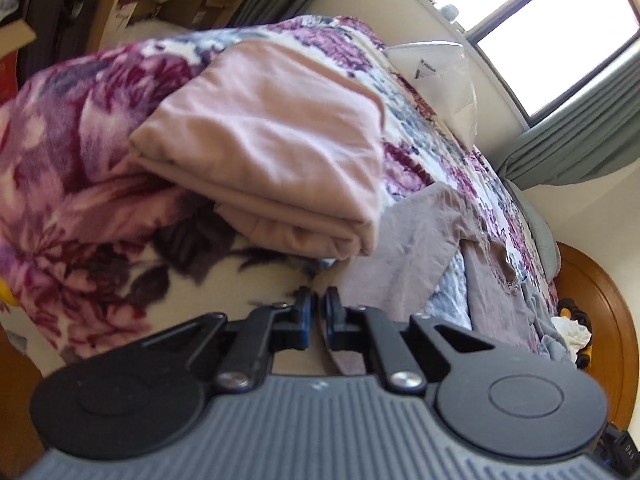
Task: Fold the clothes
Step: 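Grasp the top's sleeve with the left tool and pull it outward, then lift the sleeve with the left tool and lay it across the top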
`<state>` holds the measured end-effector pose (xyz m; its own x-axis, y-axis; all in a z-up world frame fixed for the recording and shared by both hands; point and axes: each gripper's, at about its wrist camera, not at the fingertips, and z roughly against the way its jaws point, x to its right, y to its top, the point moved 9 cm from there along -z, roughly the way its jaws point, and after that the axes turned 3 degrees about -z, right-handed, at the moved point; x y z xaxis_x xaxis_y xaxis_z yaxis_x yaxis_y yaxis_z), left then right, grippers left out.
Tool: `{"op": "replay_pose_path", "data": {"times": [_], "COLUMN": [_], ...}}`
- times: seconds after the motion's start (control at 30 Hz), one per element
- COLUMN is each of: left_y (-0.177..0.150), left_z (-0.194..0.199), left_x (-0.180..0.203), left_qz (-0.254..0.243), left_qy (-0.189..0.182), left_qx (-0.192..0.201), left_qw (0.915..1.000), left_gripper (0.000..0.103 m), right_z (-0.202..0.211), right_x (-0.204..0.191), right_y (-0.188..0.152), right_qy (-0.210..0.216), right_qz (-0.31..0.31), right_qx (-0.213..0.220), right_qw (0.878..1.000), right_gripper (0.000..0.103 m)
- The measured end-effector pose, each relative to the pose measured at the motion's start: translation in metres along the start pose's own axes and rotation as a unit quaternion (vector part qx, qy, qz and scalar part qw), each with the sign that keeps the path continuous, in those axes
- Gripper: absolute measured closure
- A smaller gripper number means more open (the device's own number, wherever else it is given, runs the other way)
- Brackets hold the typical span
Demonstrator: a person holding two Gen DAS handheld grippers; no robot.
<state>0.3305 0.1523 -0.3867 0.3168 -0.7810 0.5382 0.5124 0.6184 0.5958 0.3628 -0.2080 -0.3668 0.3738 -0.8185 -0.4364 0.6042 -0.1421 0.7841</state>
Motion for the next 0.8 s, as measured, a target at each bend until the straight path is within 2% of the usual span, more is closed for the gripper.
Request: {"op": "replay_pose_path", "data": {"times": [0.17, 0.27, 0.53, 0.67, 0.8], "left_y": [0.019, 0.04, 0.102, 0.132, 0.164], "left_z": [0.029, 0.03, 0.021, 0.016, 0.003], "left_x": [0.028, 0.05, 0.058, 0.073, 0.104], "left_qz": [-0.048, -0.097, -0.094, -0.113, -0.144], "left_qy": [-0.006, 0.018, 0.018, 0.014, 0.002], "left_qx": [0.056, 0.098, 0.128, 0.143, 0.158], "left_qw": [0.9973, 0.9903, 0.9871, 0.9832, 0.9769], "left_gripper": [0.098, 0.098, 0.098, 0.098, 0.098], "right_z": [-0.008, -0.009, -0.015, -0.021, -0.021], "right_x": [-0.023, -0.034, -0.042, -0.04, -0.037], "right_y": [-0.005, -0.007, -0.013, -0.019, -0.018], "right_qy": [0.009, 0.019, 0.022, 0.019, 0.034], "right_qz": [0.035, 0.05, 0.055, 0.048, 0.026], "right_qx": [-0.015, -0.02, -0.032, -0.043, -0.038], "right_qw": [0.999, 0.998, 0.998, 0.998, 0.998], "right_gripper": [0.039, 0.039, 0.039, 0.039, 0.039]}}
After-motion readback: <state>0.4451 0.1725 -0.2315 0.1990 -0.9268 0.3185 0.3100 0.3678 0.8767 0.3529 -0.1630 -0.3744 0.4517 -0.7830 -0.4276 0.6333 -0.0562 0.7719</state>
